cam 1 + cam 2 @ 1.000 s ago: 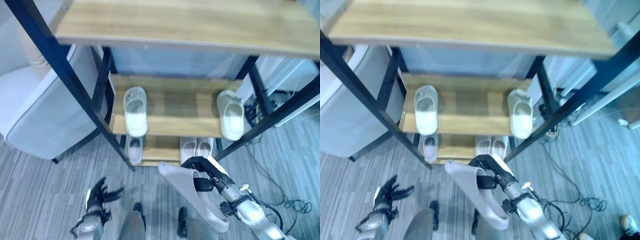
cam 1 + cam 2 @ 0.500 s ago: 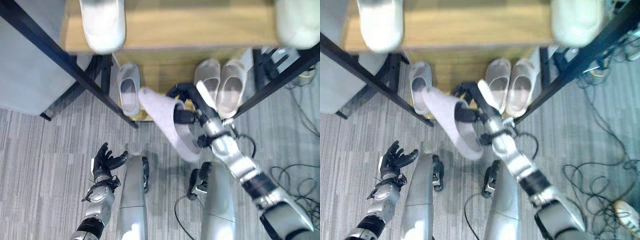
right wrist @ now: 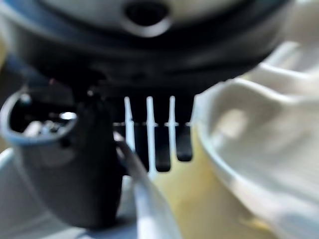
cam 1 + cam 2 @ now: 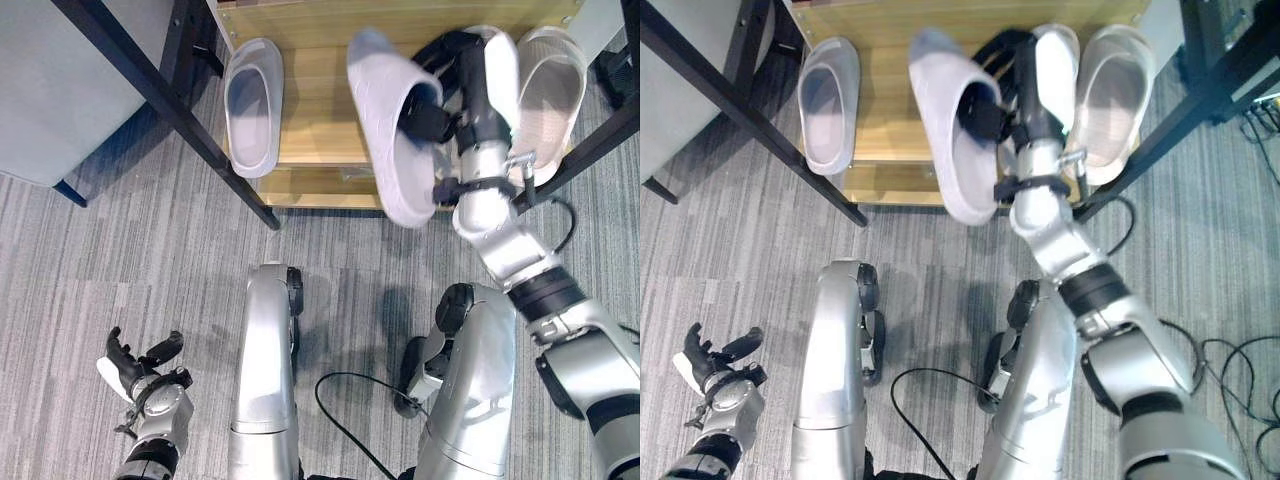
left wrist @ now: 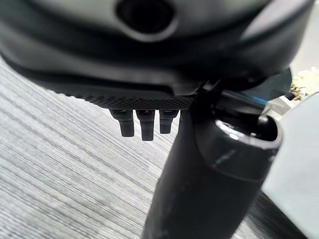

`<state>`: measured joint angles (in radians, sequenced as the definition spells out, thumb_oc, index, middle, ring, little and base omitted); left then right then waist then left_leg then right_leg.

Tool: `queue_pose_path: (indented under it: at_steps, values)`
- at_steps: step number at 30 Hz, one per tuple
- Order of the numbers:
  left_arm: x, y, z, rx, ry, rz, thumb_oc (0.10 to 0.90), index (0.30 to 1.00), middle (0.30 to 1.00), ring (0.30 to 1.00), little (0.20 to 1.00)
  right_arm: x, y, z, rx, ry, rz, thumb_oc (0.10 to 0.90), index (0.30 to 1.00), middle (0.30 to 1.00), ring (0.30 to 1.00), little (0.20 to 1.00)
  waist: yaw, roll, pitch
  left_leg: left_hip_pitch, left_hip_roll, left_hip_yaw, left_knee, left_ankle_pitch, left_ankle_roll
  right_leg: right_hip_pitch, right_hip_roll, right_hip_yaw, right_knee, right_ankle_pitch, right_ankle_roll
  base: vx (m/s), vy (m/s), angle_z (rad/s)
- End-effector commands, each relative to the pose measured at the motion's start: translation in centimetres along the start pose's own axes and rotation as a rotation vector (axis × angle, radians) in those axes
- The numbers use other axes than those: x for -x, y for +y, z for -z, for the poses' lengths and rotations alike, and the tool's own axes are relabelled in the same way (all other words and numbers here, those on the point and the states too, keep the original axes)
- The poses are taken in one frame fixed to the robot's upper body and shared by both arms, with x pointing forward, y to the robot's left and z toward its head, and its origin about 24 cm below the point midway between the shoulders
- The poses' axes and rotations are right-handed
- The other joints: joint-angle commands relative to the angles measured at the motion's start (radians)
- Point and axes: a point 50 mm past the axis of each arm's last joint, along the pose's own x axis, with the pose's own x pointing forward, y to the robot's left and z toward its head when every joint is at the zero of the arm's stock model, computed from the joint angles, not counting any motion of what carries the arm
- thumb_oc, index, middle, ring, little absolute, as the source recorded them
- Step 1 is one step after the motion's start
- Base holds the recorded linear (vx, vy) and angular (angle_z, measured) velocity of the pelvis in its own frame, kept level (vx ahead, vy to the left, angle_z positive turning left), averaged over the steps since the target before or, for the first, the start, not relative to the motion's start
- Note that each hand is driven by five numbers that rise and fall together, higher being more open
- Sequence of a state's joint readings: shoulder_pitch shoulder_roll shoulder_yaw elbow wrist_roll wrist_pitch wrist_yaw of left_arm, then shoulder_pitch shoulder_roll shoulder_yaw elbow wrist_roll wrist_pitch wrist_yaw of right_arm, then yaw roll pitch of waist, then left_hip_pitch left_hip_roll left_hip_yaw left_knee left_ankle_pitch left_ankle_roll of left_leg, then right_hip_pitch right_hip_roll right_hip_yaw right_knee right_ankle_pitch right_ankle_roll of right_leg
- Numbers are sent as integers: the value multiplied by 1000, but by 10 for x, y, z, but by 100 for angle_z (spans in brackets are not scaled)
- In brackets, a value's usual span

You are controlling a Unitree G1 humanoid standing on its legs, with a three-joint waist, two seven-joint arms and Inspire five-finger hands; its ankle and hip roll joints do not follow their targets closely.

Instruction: Arrange the slippers neatly on the shoe rack.

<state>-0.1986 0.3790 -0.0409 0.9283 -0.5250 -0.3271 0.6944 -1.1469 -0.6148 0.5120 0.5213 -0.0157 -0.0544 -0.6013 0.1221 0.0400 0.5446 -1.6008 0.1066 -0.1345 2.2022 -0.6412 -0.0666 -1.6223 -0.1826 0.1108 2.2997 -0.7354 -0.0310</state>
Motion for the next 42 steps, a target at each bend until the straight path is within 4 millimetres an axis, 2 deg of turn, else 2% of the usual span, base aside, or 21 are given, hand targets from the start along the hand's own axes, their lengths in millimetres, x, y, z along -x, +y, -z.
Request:
queue_pose_path:
  at_steps: [1, 3, 6, 11, 12, 13, 18, 21, 25, 29, 32, 40, 41, 42]
  values:
    - [-8, 13, -23, -52, -191, -49, 800, 900, 900, 900, 900, -41, -36, -89, -242, -301, 241, 400, 300, 300, 300, 300, 61, -15, -25, 31, 1, 1, 22, -116, 105, 52, -9, 48, -22, 3, -51, 15, 126, 2]
    - [-5, 10, -17, -119, -207, -16, 800, 900, 900, 900, 900, -51, -43, -92, -227, -303, 278, 400, 300, 300, 300, 300, 78, -16, -25, 31, -3, -4, 7, -124, 111, 52, -13, 34, -50, 12, -45, -3, 113, -2]
    - [-3, 4, -18, -163, -237, 11, 800, 900, 900, 900, 900, -53, -48, -94, -241, -309, 300, 400, 300, 300, 300, 300, 91, -22, -25, 31, -8, -5, 9, -137, 114, 52, -10, 33, -60, 15, -40, 31, 49, -7]
    - [2, -12, -33, -178, -330, 91, 800, 900, 900, 900, 900, -61, -51, -84, -154, -264, 309, 400, 300, 300, 300, 300, 111, -43, -25, 31, -8, 1, 20, -170, 119, 53, -7, 39, -71, 20, -31, 37, 42, 1]
    - [5, -17, -36, -175, -355, 112, 800, 900, 900, 900, 900, -63, -50, -71, -151, -205, 310, 400, 300, 300, 300, 300, 120, -43, -25, 31, -7, 2, 10, -172, 119, 53, -12, 38, -81, 20, -31, 18, 89, 1]
    - [7, -19, -36, -180, -366, 125, 800, 900, 900, 900, 900, -66, -53, -70, -167, -194, 322, 400, 300, 300, 300, 300, 126, -43, -25, 31, -9, 0, 5, -172, 119, 53, -15, 35, -87, 19, -31, 4, 71, -3]
    - [9, -22, -40, -179, -399, 147, 800, 900, 900, 900, 900, -67, -53, -58, -157, -142, 310, 400, 300, 300, 300, 300, 144, -47, -25, 31, -12, 1, -6, -186, 118, 53, -33, 34, -101, 23, -31, 8, 14, 0]
    - [15, -17, -51, -168, -498, 146, 800, 900, 900, 900, 900, -66, -61, -54, -128, -144, 328, 400, 300, 300, 300, 300, 152, -47, -25, 31, -13, 7, 3, -204, 117, 53, -38, 37, -98, 22, -29, 45, 34, 4]
    - [23, -20, -61, -221, -612, 195, 800, 900, 900, 900, 900, -65, -66, -47, -74, -152, 324, 400, 300, 300, 300, 300, 163, -45, -25, 31, -14, 5, 6, -211, 115, 53, -45, 36, -93, 19, -27, 11, 2, 2]
    - [28, -23, -64, -271, -676, 221, 800, 900, 900, 900, 900, -65, -63, -50, -66, -165, 315, 400, 300, 300, 300, 300, 170, -44, -25, 31, -11, 3, 12, -216, 112, 53, -48, 35, -90, 19, -30, 0, 0, 0]
    - [35, -29, -63, -369, -749, 270, 800, 900, 900, 900, 900, -64, -52, -50, -26, -164, 275, 400, 300, 300, 300, 300, 172, -41, -25, 31, -10, 1, 19, -222, 113, 53, -47, 35, -83, 15, -32, 0, 0, 0]
    - [43, -30, -59, -391, -786, 281, 800, 900, 900, 900, 900, -59, -43, -31, 54, -100, 248, 400, 300, 300, 300, 300, 173, -25, -25, 31, -11, 8, 29, -231, 112, 53, -51, 43, -67, 7, -35, 2, 2, 2]
    - [43, -29, -60, -398, -795, 281, 800, 900, 900, 900, 900, -58, -41, -31, 50, -98, 254, 420, 331, 331, 331, 331, 170, -24, -25, 31, -11, 11, 29, -231, 111, 53, -51, 48, -64, 7, -37, 7, -11, 7]
    - [43, -29, -59, -399, -796, 280, 800, 900, 900, 900, 900, -58, -41, -31, 50, -98, 254, 486, 429, 429, 429, 429, 169, -25, -25, 31, -11, 11, 29, -231, 111, 53, -51, 48, -64, 7, -37, 12, 19, 6]
